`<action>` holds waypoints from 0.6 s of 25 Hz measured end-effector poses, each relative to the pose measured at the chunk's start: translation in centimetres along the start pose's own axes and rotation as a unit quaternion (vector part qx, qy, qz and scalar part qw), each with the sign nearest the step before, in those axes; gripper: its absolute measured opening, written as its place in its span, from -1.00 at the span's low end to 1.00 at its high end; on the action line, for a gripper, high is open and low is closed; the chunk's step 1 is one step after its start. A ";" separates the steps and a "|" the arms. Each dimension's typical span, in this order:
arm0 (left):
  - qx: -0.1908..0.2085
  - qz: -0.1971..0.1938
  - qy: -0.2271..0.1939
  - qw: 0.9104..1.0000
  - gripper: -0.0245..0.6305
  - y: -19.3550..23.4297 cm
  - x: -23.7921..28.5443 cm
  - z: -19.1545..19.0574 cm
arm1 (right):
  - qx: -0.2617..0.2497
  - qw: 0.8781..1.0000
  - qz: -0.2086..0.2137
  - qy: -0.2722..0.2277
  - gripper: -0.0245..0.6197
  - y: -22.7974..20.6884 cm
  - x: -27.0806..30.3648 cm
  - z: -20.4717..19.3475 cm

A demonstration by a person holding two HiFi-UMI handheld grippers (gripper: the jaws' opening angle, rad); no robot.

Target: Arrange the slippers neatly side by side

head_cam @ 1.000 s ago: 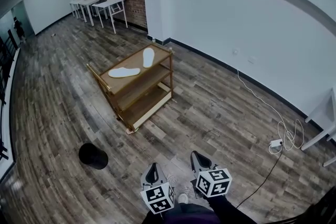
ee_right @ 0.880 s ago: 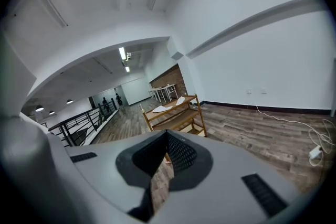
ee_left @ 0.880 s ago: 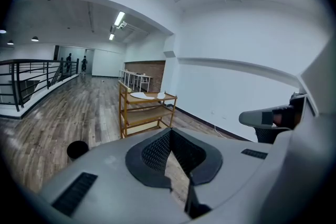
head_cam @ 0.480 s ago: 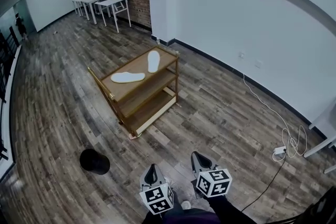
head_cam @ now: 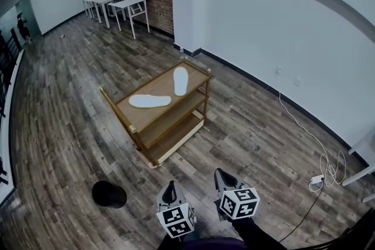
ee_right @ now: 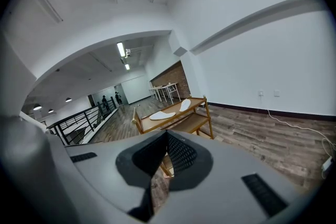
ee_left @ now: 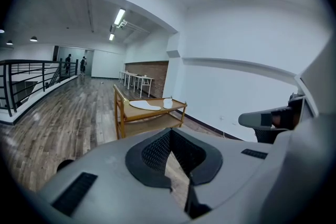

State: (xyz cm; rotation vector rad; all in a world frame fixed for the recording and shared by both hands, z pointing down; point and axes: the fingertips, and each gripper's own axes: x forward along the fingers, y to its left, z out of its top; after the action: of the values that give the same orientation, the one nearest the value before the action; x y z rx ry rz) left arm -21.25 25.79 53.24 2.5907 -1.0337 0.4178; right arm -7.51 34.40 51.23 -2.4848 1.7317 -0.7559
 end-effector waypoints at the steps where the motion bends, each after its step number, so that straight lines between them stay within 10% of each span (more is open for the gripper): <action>1: 0.000 -0.001 0.002 1.000 -0.93 0.4 0.7 0.3 | 0.001 1.000 -0.002 0.000 -0.93 0.0 0.7 0.3; 15: 0.000 -0.016 0.029 0.999 -0.93 0.4 8.1 1.7 | 0.016 0.999 -0.032 0.012 -0.93 -3.4 6.2 2.5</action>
State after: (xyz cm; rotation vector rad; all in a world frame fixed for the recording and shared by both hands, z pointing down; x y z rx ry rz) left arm -15.68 19.90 54.89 2.5759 -0.9722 0.4808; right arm -1.89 29.62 52.33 -2.5326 1.6411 -0.8133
